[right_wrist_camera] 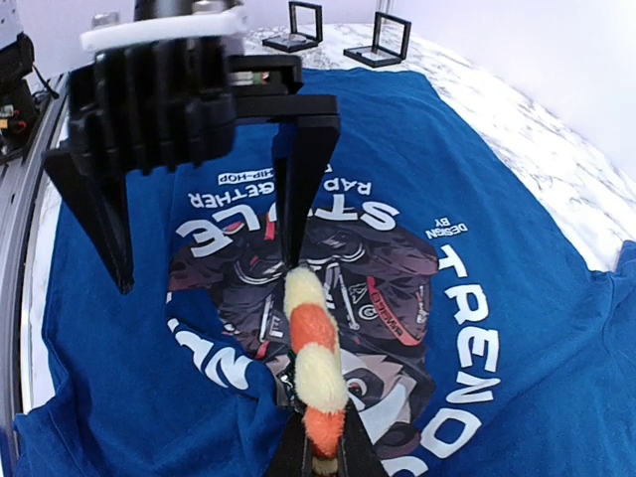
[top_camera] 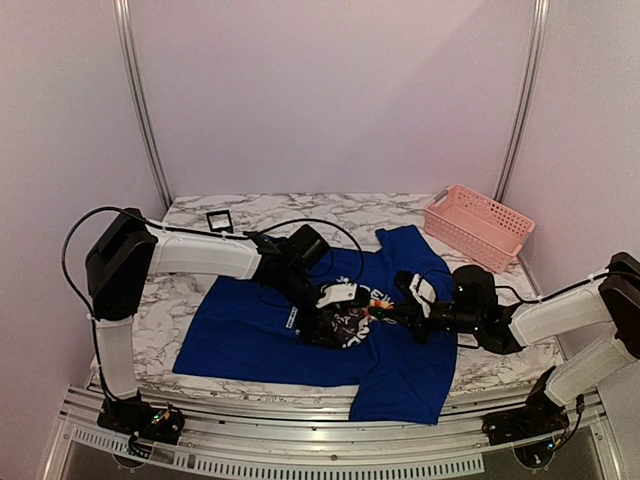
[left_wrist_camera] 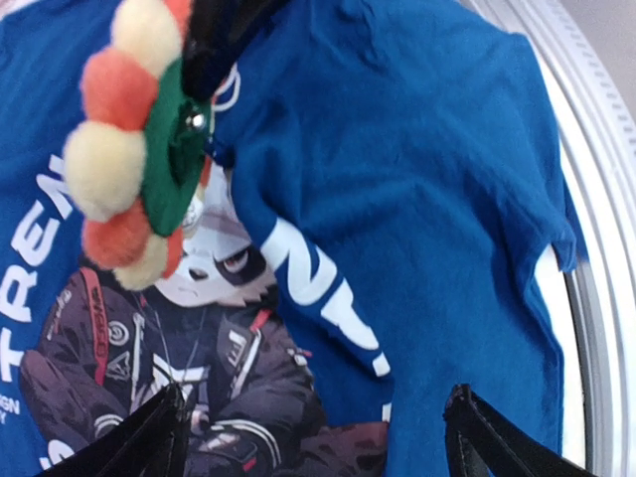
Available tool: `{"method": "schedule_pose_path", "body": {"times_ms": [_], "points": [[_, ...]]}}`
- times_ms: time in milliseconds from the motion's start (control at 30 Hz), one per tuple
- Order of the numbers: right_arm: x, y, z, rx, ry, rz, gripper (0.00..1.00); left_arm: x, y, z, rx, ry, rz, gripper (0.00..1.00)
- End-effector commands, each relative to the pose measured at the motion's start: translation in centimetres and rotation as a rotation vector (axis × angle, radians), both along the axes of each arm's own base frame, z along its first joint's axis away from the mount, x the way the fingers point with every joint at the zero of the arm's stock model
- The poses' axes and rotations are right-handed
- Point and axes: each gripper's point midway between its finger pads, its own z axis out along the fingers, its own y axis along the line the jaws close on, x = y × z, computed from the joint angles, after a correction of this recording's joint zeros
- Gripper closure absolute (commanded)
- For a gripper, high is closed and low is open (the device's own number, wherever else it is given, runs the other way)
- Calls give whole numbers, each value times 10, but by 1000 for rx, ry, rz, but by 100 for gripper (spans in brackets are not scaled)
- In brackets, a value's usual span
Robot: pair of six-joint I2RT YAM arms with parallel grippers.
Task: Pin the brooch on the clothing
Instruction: Pin the brooch onto the flattened clothing.
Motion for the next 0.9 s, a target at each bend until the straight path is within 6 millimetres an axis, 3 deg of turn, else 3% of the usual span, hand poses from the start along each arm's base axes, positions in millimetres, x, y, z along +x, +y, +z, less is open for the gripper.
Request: {"method": "schedule_pose_path", "body": {"times_ms": [0, 167, 500, 667, 867], "points": [[-3, 4, -17, -110, -95, -29, 97, 4, 32, -4, 109, -52, -50, 11], [-15, 14, -28, -157, -102, 4, 93, 11, 43, -1, 129, -86, -46, 12], [-52, 30, -47, -260, -16, 45, 72, 13, 52, -1, 129, -159, -79, 11], [-70, 31, -41, -250, 81, 67, 56, 11, 57, 1, 123, -192, -97, 11], [-79, 33, -9, -182, 133, 80, 43, 10, 64, 5, 112, -229, -72, 10]]}}
